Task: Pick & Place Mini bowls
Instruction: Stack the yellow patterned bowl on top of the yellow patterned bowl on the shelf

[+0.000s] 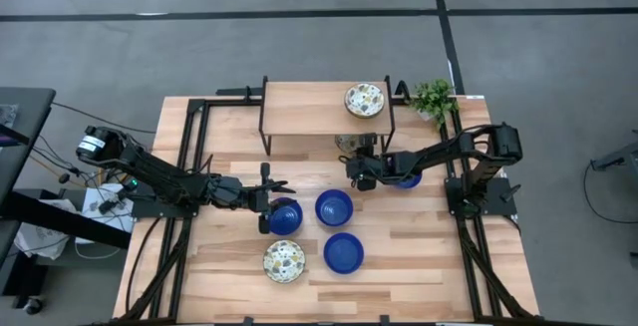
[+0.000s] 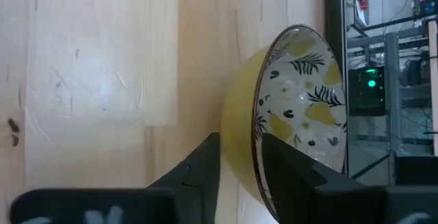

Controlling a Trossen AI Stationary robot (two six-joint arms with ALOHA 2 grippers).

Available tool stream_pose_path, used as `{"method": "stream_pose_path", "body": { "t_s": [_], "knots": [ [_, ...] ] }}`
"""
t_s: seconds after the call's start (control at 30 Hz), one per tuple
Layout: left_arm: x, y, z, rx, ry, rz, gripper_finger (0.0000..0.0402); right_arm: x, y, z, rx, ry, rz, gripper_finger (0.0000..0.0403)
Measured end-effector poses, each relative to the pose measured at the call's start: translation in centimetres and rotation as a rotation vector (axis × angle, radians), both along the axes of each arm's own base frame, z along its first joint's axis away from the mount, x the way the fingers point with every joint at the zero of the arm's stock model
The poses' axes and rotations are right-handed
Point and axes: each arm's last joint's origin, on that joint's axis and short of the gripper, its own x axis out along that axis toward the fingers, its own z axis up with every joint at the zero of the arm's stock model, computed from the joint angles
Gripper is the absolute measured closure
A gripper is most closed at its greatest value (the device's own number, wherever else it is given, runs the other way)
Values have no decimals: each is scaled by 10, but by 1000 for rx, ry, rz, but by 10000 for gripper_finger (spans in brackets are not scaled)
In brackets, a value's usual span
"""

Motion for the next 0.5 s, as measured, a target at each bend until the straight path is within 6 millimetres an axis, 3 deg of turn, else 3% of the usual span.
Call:
{"method": "stream_pose_path", "body": {
  "t_s": [0.2,0.5],
  "knots": [
    [0,0,0,0,-1,0,295,-2,2,-2,40,14,2,393],
    [0,0,0,0,-1,0,295,-3,17,4,118,27,19,397]
  ]
}}
